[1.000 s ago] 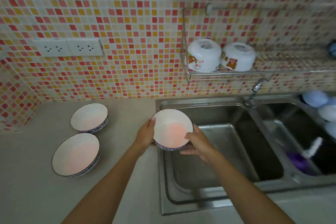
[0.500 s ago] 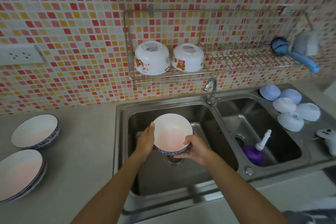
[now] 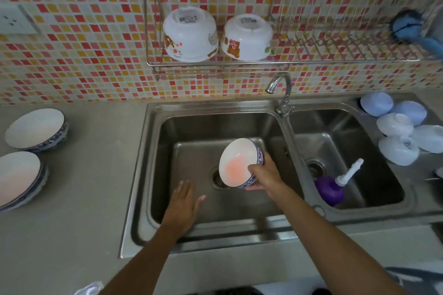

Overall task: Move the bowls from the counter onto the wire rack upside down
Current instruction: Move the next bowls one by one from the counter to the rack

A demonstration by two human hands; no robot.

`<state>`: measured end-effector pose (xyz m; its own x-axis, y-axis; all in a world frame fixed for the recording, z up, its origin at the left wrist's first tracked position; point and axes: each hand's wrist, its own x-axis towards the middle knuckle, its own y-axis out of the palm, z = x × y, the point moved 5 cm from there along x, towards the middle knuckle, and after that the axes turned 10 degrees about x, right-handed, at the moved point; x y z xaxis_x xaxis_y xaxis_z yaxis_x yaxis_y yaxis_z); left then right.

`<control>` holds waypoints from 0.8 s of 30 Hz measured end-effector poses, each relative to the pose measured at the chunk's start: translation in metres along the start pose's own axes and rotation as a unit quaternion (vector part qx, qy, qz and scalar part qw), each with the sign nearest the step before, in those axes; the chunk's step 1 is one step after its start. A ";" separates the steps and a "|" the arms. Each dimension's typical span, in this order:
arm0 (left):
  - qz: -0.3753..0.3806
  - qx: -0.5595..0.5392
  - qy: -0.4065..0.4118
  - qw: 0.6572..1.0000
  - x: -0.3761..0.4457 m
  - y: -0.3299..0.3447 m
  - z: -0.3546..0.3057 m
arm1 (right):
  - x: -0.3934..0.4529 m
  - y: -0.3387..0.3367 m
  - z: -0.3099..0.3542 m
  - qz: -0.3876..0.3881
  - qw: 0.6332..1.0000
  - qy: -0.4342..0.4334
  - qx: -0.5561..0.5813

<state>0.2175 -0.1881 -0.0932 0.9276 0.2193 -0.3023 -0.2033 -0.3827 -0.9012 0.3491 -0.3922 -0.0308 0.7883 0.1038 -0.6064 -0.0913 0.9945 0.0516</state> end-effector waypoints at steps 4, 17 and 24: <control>-0.004 0.037 -0.017 0.999 -0.009 0.021 0.005 | 0.004 -0.007 -0.002 -0.020 0.996 -0.031 -0.082; -0.010 0.035 -0.056 0.998 -0.004 0.029 0.014 | 0.007 0.002 -0.015 -0.053 0.865 -0.182 -0.465; -0.007 0.033 -0.054 0.998 -0.004 0.029 0.015 | 0.000 0.006 -0.013 -0.060 0.782 -0.280 -0.554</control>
<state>0.2031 -0.1865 -0.1233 0.8923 0.3205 -0.3181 -0.2142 -0.3196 -0.9230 0.3405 -0.3865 -0.0410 0.9461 0.3091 -0.0965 -0.2235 0.4077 -0.8854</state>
